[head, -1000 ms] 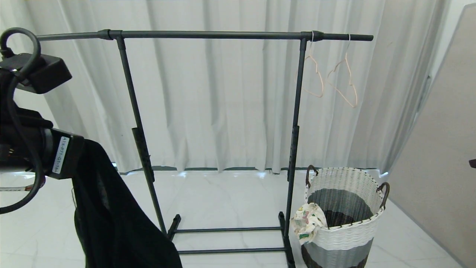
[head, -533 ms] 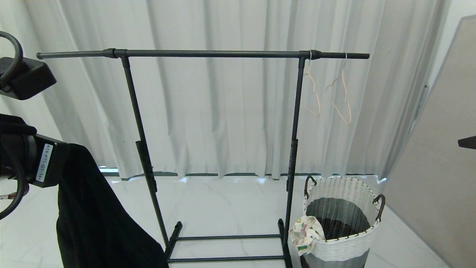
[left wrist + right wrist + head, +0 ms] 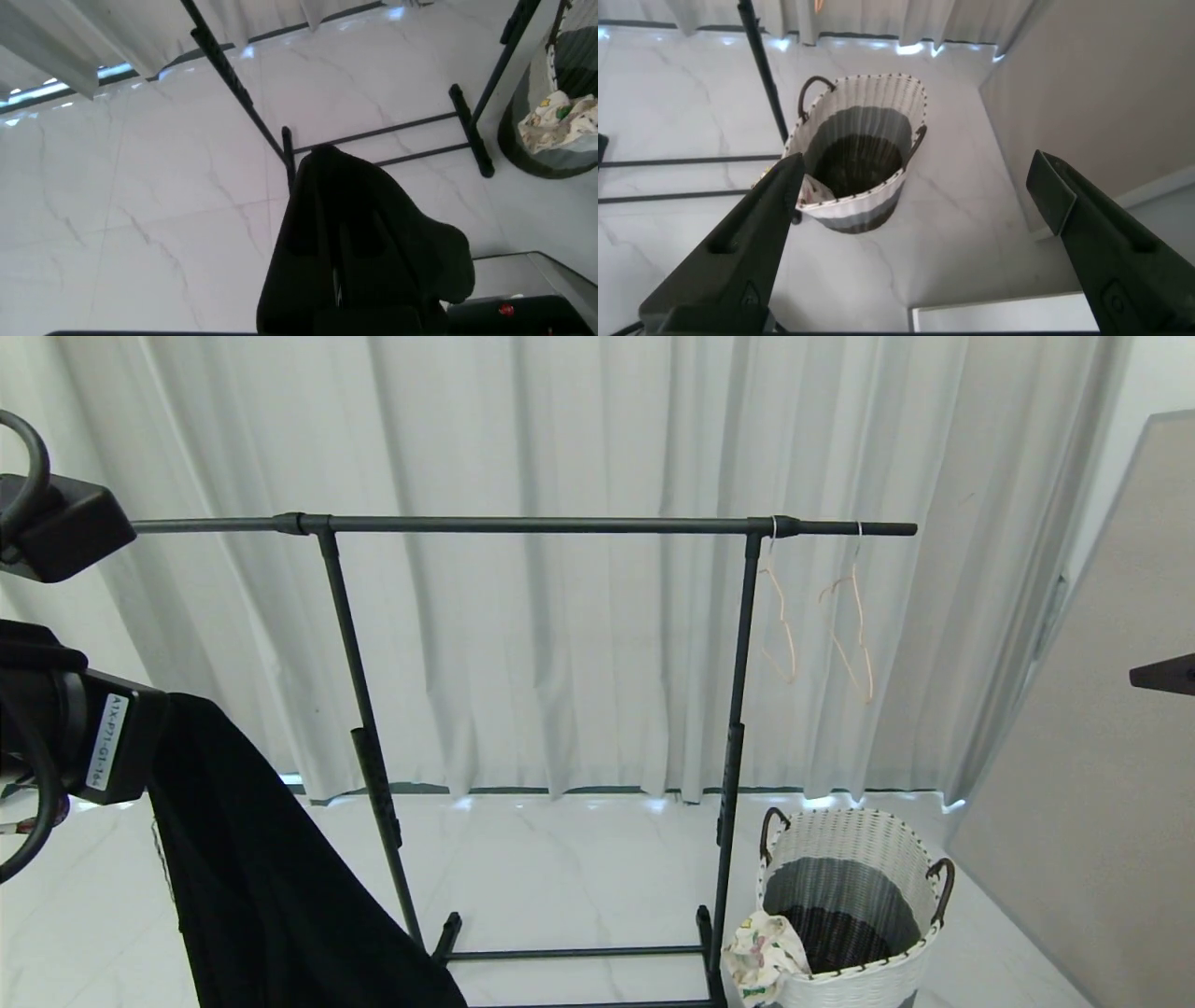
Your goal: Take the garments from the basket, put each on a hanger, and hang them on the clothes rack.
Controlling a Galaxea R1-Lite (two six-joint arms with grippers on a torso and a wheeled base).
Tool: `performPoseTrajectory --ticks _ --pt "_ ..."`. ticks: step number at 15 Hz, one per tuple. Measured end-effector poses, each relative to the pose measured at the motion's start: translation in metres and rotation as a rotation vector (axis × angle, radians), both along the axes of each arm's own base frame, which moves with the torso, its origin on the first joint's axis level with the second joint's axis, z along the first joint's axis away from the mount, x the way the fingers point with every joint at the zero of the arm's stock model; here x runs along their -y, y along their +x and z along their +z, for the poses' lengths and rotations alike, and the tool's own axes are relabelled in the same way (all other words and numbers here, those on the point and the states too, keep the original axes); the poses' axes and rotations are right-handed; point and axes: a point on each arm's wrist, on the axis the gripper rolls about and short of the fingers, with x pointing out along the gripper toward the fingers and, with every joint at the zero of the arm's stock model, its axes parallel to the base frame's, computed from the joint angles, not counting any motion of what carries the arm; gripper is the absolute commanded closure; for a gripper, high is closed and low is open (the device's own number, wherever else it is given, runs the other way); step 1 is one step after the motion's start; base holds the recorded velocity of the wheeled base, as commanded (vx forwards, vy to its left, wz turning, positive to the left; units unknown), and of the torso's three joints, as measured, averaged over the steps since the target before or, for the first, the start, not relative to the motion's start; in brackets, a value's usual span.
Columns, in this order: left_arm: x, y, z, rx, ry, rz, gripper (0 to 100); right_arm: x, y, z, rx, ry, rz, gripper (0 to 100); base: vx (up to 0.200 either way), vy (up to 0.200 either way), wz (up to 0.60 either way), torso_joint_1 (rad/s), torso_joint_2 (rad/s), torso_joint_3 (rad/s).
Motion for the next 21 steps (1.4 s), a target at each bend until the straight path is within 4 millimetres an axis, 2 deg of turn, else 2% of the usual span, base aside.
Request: performPoseTrajectory --ticks 4,7,15,21 --pt "0.0 0.0 0.0 -0.002 0.0 0.0 100 0.0 0.0 -0.001 -0.002 -0.001 0.001 0 0.0 0.0 0.0 0.222 -0.5 -0.277" --pt "0.0 0.0 -0.001 -0.002 0.0 0.0 100 0.0 0.001 -0.001 0.001 0.0 0.002 0 0.0 0.0 0.0 0.087 -0.17 -0.095" --pt "0.001 -0.001 0.001 0.003 -0.002 -0.008 100 -0.002 0.013 0.0 0.043 0.01 0.022 0 0.2 0.0 0.0 0.009 -0.02 -0.005" --pt "0.0 -0.002 0.002 0.008 -0.003 -0.007 100 -0.004 0.028 -0.01 -0.007 0.014 0.026 0 0.2 0.0 0.0 0.002 0.0 -0.001"
